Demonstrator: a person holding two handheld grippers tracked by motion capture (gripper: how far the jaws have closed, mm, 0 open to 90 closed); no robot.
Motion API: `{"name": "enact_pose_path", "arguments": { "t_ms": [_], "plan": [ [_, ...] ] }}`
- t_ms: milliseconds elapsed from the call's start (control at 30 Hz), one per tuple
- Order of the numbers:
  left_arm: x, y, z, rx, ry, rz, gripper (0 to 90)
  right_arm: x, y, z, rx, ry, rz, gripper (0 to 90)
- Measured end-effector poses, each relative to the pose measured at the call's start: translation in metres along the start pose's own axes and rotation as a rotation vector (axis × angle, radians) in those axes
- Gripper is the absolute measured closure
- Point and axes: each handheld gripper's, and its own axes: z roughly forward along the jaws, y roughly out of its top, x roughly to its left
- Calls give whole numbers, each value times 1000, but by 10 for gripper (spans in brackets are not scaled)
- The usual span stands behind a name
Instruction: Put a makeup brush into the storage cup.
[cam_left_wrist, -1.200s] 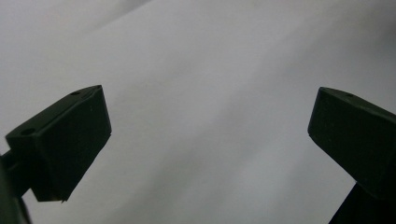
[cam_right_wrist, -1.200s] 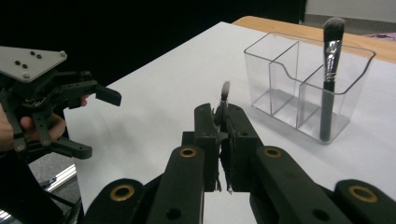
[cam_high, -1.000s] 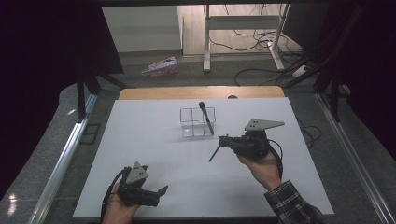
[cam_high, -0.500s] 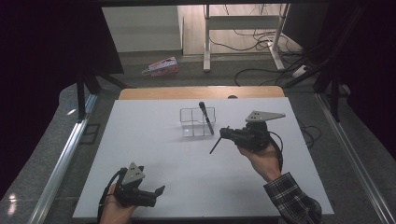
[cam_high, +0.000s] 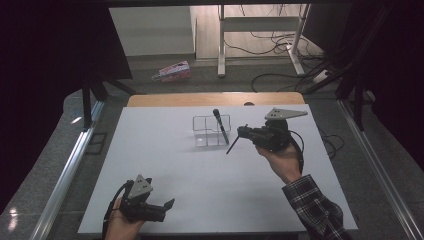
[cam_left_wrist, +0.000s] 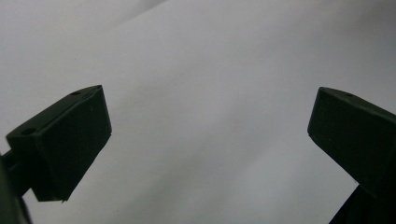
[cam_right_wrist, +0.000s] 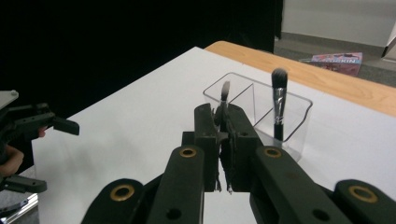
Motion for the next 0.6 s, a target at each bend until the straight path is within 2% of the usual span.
{"name": "enact_pose_path", "arguments": {
  "t_ms": [600],
  "plan": [
    [9, -4, -3, 13, 24, -15, 5, -18, 18, 10, -22, -46, -13, 848]
  ]
}}
